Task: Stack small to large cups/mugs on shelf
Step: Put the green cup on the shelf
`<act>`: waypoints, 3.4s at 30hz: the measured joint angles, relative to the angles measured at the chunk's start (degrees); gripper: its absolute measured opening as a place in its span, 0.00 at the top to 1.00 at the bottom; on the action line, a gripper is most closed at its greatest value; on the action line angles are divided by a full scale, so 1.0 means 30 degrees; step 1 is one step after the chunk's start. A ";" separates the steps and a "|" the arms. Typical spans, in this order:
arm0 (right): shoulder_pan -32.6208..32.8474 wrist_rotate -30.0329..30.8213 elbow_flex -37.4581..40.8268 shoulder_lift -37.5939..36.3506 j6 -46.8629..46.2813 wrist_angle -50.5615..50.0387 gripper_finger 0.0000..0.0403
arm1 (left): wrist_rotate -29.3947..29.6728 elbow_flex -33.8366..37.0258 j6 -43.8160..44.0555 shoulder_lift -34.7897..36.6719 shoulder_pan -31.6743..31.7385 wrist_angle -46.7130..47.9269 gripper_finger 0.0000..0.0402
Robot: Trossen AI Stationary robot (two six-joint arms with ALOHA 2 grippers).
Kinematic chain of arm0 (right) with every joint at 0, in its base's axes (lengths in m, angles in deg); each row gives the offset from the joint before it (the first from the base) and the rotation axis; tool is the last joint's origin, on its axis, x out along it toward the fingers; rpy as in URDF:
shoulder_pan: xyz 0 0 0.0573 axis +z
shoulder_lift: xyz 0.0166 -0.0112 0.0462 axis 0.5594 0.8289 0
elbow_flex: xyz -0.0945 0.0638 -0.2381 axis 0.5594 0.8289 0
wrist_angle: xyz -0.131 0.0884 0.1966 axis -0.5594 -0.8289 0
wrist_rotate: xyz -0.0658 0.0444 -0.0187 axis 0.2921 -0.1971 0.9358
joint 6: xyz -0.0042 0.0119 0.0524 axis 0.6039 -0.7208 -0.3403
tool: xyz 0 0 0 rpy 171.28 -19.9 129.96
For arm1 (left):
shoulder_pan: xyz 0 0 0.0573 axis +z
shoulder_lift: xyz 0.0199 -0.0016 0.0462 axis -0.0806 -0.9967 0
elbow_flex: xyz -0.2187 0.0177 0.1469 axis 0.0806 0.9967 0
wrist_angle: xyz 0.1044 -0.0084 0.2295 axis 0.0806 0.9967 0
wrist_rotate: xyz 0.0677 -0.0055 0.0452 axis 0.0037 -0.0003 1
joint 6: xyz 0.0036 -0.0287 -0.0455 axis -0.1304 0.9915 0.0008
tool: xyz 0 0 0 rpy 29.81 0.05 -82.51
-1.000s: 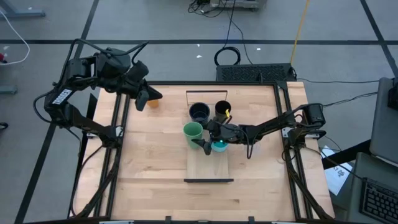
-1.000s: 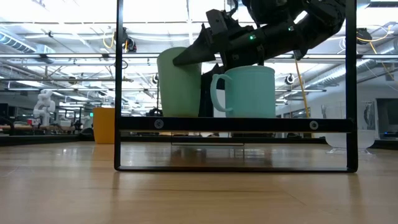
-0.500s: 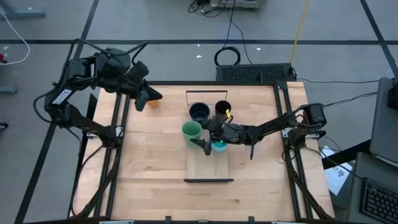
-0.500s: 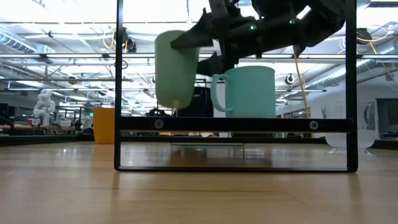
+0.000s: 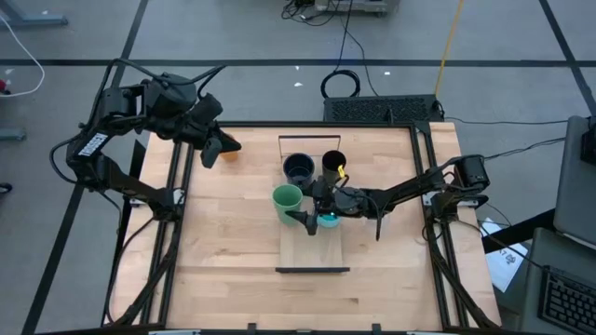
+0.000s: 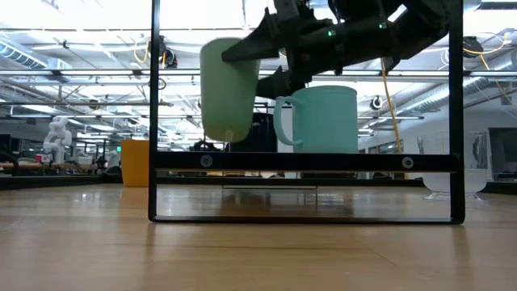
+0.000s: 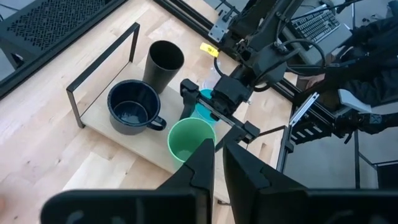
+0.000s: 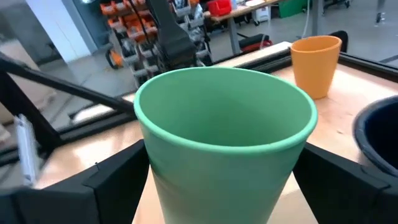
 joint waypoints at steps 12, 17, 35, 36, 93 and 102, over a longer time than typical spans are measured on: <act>-0.0098 0.0045 0.0019 0.0015 -0.1003 0.0132 0.12 | 0.0001 0.0002 -0.0054 0.0000 0.0011 0.0010 0.92; -0.0300 0.0136 0.0019 0.0014 -0.1756 -0.1247 0.12 | 0.0001 0.0007 -0.0041 0.0000 0.0007 0.0010 0.92; -0.0272 0.1272 -0.0003 0.0007 0.0427 -0.0248 0.11 | -0.0458 0.0007 -0.0051 -0.0006 0.0015 0.0002 0.92; -0.0271 0.1500 -0.0003 0.0007 0.0286 -0.0273 0.11 | -0.0458 0.0005 -0.0051 -0.0007 0.0015 0.0002 0.92; -0.0003 0.2483 0.0012 0.0007 0.1945 -0.1423 0.11 | -0.1143 0.0007 -0.0333 -0.0007 0.0007 0.0039 0.92; -0.0003 0.1990 0.0012 0.0007 0.1931 -0.1929 0.11 | -0.1136 0.0007 -0.0328 -0.0007 0.0007 0.0046 0.92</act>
